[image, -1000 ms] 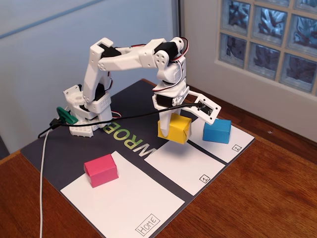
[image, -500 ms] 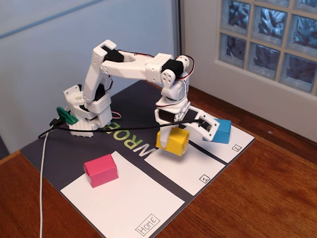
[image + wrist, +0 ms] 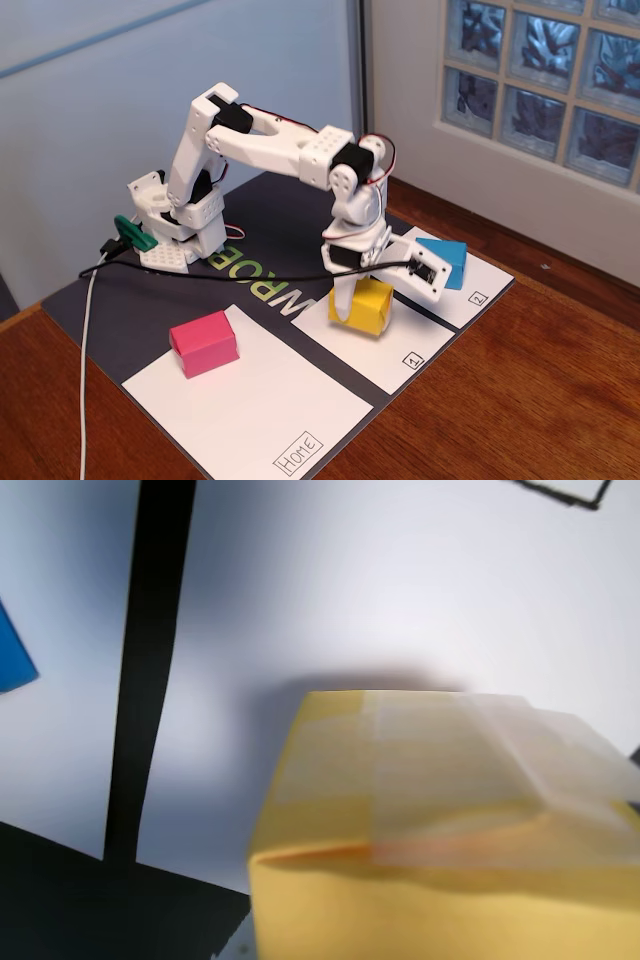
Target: Move box yellow to zone 1
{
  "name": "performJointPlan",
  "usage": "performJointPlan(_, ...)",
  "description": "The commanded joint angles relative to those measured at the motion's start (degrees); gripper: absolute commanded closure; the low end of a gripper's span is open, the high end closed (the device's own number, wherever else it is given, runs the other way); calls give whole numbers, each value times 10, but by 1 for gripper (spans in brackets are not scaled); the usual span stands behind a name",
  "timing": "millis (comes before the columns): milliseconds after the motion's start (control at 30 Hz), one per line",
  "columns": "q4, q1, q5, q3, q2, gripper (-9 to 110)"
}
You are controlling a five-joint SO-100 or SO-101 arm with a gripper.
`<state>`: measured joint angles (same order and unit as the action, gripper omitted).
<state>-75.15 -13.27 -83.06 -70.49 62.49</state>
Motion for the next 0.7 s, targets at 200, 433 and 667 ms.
performJointPlan(200,62,3,4,-58,56,102)
performJointPlan(433,74,1,3,-74,51,102)
performJointPlan(667,75,-1,0,-76,49,94)
